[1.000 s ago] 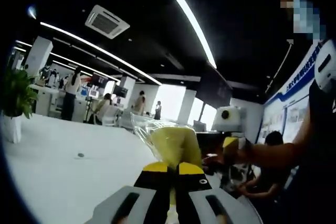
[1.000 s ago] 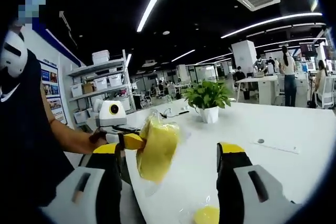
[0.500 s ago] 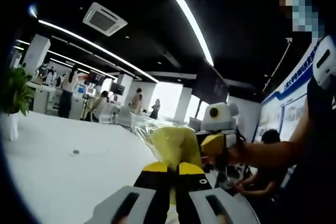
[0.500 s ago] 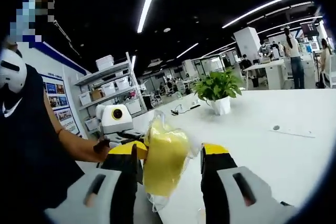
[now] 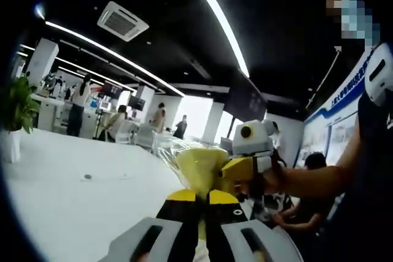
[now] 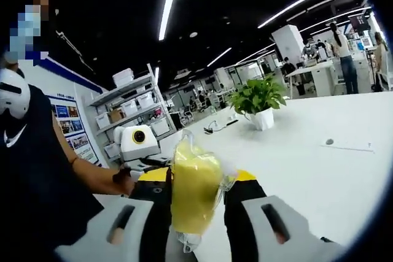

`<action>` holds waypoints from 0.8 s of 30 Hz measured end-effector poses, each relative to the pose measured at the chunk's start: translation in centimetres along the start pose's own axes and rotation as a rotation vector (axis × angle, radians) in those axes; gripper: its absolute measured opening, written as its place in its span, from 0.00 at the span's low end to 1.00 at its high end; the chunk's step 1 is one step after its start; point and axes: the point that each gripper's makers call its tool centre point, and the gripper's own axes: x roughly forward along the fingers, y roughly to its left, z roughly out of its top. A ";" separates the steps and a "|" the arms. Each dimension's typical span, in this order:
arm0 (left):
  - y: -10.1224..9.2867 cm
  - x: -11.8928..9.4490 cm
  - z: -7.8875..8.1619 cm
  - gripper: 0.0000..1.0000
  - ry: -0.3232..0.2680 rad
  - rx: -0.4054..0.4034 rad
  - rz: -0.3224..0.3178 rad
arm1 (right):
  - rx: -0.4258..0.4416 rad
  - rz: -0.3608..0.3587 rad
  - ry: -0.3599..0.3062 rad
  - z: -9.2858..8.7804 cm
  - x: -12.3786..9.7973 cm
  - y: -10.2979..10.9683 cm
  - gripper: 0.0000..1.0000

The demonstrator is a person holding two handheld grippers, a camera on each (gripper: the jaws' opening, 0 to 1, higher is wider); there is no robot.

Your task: Compare the silicone blocks by pressing each to a similar depth, holding the contact briefly, and releasing to observe deformation and rebound differences across the visible hardness samples.

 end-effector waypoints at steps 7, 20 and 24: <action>-0.1 0.1 -0.2 0.00 0.023 0.002 -0.007 | -0.091 0.012 -0.004 0.0 0.0 0.5 0.15; -0.8 0.2 -1.0 0.02 0.068 0.090 -0.029 | -0.105 0.036 0.035 -0.7 -0.5 1.2 0.00; -0.7 0.2 -1.6 0.02 0.093 0.075 -0.029 | -0.136 0.023 0.043 -1.3 -0.5 1.1 0.00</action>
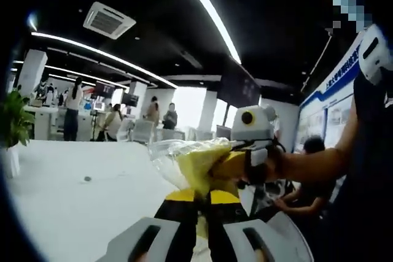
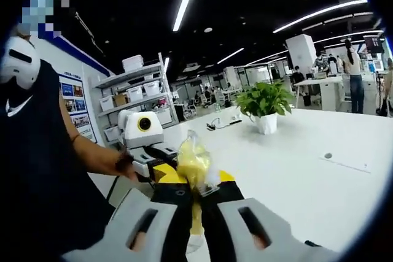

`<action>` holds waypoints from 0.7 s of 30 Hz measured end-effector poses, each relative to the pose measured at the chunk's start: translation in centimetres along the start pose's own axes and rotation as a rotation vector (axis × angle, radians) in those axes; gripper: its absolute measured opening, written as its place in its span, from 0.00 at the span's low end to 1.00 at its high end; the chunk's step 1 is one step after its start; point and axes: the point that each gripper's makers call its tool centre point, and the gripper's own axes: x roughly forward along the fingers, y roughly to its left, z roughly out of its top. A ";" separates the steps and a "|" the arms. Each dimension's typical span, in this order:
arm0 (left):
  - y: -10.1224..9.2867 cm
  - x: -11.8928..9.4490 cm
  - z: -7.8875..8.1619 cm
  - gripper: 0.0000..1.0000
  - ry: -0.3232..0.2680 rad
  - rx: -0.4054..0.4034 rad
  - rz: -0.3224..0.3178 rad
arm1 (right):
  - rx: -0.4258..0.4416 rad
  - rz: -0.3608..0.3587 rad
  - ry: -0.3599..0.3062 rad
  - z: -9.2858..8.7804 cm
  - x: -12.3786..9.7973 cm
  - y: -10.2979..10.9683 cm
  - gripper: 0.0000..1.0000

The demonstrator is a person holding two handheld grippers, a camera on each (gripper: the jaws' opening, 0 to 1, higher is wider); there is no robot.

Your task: Compare the silicone blocks by pressing each to a similar depth, holding the contact briefly, and releasing to observe deformation and rebound differences across the visible hardness samples.

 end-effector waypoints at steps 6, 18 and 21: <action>0.0 -0.1 -0.7 0.03 0.031 -0.011 -0.008 | 0.013 0.011 -0.003 -0.8 0.0 0.0 0.00; 0.0 -0.4 -0.8 0.03 0.034 -0.031 -0.003 | 0.012 0.011 -0.017 -0.7 0.2 0.3 0.00; 0.0 -0.4 -0.8 0.04 0.038 -0.034 -0.003 | -0.009 0.008 -0.010 -0.9 0.3 0.7 0.00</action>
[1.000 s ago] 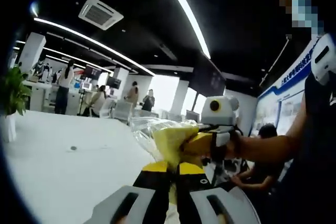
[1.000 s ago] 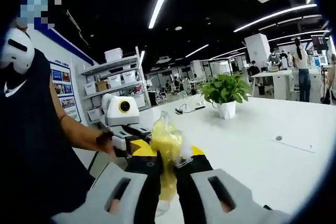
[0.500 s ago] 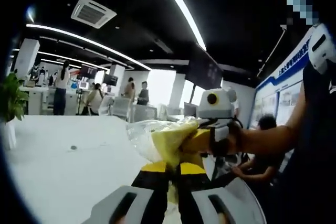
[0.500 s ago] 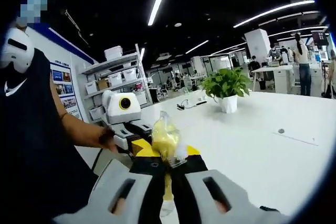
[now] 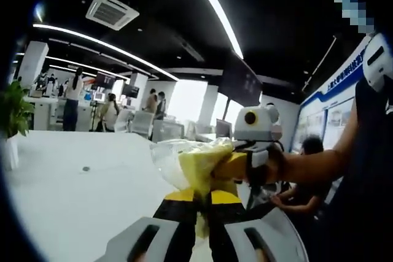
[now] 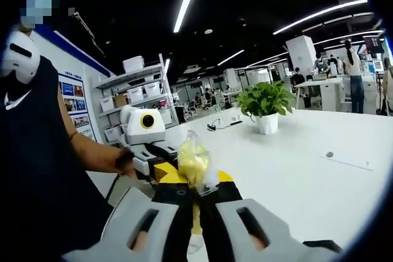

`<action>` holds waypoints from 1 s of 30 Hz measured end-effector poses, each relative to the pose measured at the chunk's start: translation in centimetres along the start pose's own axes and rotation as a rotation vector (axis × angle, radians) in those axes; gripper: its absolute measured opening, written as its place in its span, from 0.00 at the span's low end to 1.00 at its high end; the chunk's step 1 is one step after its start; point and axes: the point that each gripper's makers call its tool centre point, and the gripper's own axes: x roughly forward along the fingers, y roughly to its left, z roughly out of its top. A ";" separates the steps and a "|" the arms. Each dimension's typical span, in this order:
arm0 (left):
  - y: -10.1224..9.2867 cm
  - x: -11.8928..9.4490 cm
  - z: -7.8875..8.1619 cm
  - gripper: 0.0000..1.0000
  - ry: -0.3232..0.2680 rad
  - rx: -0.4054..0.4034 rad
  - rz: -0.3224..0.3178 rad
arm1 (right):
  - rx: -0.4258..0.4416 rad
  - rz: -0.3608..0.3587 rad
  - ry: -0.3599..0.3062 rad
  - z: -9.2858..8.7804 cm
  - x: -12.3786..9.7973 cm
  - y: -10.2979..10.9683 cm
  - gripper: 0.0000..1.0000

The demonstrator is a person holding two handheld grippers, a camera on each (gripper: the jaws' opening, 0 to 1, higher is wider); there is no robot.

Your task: Compare the silicone blocks by pressing each to a similar depth, holding the contact briefly, and releasing to observe deformation and rebound differences across the visible hardness samples.

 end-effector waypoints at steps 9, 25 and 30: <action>-0.2 -0.2 -0.2 0.05 0.003 -0.029 0.001 | 0.021 0.008 0.007 -0.1 0.0 0.1 0.00; -0.1 -0.4 -0.1 0.00 0.022 -0.013 0.009 | 0.019 0.021 -0.001 0.0 0.3 0.1 0.00; -0.1 -0.4 0.0 0.00 0.019 -0.018 0.006 | 0.009 0.018 0.004 0.1 0.3 0.2 0.00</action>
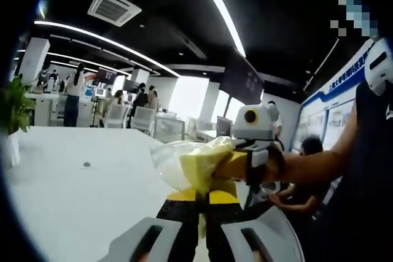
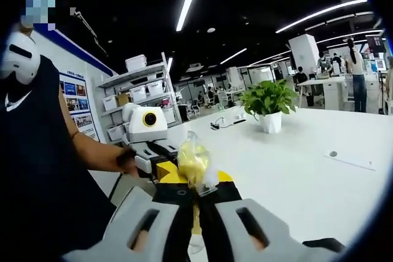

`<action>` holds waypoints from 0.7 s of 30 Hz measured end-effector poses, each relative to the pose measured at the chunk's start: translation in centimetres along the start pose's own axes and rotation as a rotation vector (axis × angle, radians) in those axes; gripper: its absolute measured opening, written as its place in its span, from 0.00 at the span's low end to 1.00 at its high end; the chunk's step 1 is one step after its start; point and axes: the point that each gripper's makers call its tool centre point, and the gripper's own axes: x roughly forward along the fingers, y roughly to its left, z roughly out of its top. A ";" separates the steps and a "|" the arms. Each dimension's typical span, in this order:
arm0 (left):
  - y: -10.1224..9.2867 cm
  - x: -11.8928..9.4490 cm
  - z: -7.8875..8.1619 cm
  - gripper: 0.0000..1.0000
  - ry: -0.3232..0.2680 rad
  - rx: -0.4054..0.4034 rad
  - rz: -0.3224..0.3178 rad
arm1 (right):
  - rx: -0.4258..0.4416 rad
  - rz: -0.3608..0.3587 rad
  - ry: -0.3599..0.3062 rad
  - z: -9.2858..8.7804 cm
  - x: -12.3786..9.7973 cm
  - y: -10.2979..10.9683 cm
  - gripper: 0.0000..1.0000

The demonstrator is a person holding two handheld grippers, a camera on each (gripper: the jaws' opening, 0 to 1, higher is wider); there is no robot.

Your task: Compare the silicone blocks by pressing each to a similar depth, holding the contact briefly, and releasing to observe deformation and rebound differences across the visible hardness samples.

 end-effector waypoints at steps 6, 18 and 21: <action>0.1 -0.2 0.5 0.00 -0.014 0.010 0.003 | -0.039 0.010 -0.038 0.7 0.0 0.0 0.00; 1.2 -0.6 2.2 0.00 -0.056 0.013 0.019 | -0.096 -0.113 -0.158 2.7 1.1 -2.0 0.96; 1.4 -0.8 2.3 0.00 -0.054 0.015 0.022 | -0.107 -0.144 -0.163 3.0 0.6 -2.7 0.97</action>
